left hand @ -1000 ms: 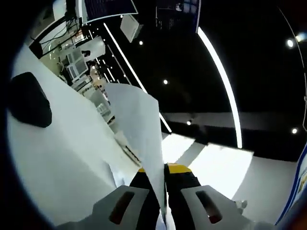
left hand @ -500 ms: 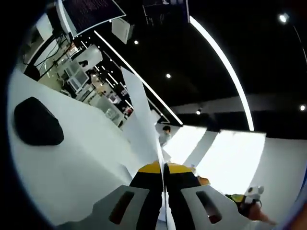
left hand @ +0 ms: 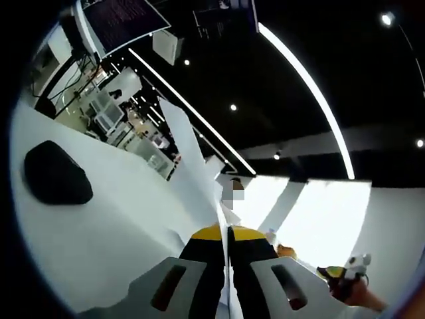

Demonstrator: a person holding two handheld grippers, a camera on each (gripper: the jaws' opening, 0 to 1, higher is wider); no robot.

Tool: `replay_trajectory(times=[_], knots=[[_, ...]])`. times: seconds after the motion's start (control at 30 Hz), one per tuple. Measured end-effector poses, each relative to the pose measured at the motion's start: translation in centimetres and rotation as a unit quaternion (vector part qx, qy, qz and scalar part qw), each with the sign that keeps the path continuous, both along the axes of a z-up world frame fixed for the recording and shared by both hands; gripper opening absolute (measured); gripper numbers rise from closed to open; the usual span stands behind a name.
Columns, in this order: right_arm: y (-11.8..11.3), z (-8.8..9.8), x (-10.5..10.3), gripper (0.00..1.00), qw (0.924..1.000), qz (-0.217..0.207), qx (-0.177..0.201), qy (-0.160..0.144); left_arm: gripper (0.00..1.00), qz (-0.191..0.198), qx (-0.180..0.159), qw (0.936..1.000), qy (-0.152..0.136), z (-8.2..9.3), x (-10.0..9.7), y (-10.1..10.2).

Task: Organize the stack of printing papers by aligning and flattening the scattered papers on the table

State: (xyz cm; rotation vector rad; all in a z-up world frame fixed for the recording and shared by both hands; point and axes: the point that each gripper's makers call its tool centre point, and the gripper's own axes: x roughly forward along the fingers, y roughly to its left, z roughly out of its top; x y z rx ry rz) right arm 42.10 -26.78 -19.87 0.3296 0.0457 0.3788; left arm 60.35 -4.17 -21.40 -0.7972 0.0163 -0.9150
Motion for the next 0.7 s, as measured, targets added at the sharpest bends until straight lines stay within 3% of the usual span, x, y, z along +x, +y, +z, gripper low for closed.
replay_trajectory(times=[0.5,0.7], knots=[[-1.2,-0.2,-0.5,0.17,0.9999,-0.013,-0.001,-0.003,0.06,0.004,0.007,1.0000,0.002,-0.3,0.3,0.3],[-1.8,-0.2,-0.2,0.21,0.9998,-0.021,-0.007,-0.002,0.06,0.004,-0.012,0.9999,0.007,-0.2,0.5,0.9]])
